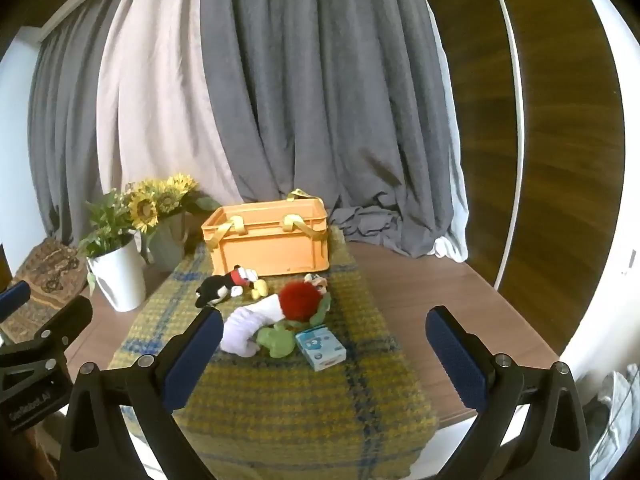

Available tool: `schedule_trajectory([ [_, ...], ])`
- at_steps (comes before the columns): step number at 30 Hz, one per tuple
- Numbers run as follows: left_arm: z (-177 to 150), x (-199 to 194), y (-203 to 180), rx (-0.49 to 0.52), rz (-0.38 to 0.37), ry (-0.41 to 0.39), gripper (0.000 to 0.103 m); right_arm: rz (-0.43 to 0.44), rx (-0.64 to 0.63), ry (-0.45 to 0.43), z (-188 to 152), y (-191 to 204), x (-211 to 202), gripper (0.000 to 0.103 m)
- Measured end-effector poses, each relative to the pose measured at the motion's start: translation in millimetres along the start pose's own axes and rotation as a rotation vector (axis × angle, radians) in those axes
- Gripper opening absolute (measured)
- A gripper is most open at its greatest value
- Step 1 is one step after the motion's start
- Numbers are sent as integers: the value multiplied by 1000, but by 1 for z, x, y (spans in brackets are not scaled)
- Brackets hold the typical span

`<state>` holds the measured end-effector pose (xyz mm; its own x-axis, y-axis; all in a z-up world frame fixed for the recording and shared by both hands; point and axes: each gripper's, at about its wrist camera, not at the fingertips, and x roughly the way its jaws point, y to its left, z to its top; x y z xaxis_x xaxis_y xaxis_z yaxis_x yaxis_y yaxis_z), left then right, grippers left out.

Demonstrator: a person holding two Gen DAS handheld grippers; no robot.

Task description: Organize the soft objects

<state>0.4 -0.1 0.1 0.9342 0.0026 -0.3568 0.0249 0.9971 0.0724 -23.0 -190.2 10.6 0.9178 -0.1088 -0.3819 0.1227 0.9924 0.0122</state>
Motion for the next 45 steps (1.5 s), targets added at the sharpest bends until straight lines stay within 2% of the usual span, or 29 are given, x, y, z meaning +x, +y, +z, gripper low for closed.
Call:
schedule_trajectory([
  [15,9,-3,-3,-13,10,-26,103,-1,-3,-8,0,-1,0,103],
  [45,3,-4,-5,-12,7,-34,103,-2,-2,-19,2,-6,-1,103],
])
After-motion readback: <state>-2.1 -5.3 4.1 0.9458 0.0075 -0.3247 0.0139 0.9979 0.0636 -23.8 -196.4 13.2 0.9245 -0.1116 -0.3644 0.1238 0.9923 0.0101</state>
